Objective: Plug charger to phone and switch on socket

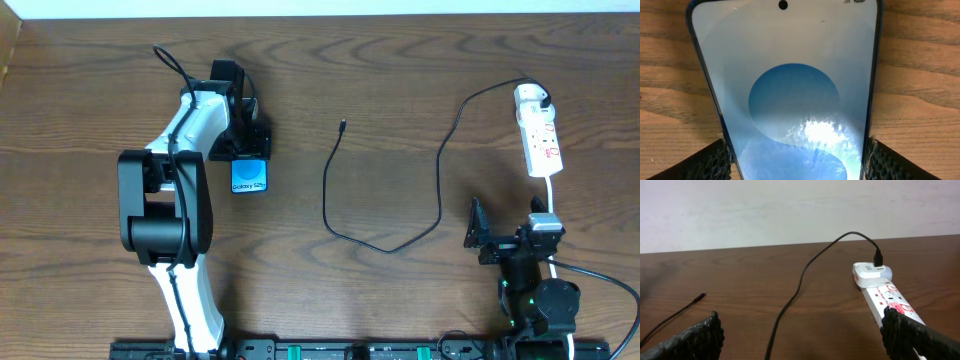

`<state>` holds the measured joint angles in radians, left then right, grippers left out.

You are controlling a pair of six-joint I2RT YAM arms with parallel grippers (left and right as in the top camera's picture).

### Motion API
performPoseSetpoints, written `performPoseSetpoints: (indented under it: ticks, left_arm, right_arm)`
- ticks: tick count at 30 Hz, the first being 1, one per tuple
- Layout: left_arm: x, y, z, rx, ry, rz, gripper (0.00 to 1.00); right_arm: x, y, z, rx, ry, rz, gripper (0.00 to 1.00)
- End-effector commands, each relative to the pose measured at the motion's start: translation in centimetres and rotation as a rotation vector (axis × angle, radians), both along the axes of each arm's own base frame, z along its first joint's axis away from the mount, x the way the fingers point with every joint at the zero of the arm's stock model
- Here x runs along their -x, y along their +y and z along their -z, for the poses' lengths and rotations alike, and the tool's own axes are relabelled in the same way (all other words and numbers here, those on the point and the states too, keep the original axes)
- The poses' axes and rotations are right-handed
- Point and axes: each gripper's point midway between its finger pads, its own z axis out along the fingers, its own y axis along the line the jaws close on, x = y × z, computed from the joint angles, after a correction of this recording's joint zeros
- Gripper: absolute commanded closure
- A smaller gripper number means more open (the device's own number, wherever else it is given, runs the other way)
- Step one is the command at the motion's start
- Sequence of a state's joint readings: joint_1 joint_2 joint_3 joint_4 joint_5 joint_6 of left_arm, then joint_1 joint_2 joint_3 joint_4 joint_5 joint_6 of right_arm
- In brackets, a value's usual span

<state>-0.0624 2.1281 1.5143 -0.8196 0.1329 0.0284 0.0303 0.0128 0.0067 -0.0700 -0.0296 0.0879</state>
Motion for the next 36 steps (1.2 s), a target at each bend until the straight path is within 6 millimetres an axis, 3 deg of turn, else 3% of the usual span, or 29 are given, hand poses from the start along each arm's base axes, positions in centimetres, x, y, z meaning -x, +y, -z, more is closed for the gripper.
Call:
performPoseSetpoints:
  ticks: [1, 8, 9, 10, 36]
  left_arm:
    - [1.6, -1.04, 2.31, 0.057, 0.08, -0.005, 0.21]
    - [1.6, -1.04, 2.31, 0.057, 0.08, -0.005, 0.21]
    - [1.6, -1.04, 2.31, 0.057, 0.08, -0.005, 0.16]
    - [1.6, -1.04, 2.31, 0.057, 0.08, -0.005, 0.02]
    - [1.31, -1.07, 2.31, 0.058, 0.068, -0.004, 0.02]
  right_arm:
    - [0.03, 0.18, 0.04, -0.008, 0.001, -0.006, 0.01]
    - [0.03, 0.18, 0.04, -0.008, 0.001, -0.006, 0.01]
    - [0.03, 0.18, 0.04, -0.008, 0.001, -0.006, 0.01]
    - [0.03, 0.18, 0.04, -0.008, 0.001, -0.006, 0.01]
    - [0.03, 0.18, 0.04, -0.008, 0.001, -0.006, 0.01]
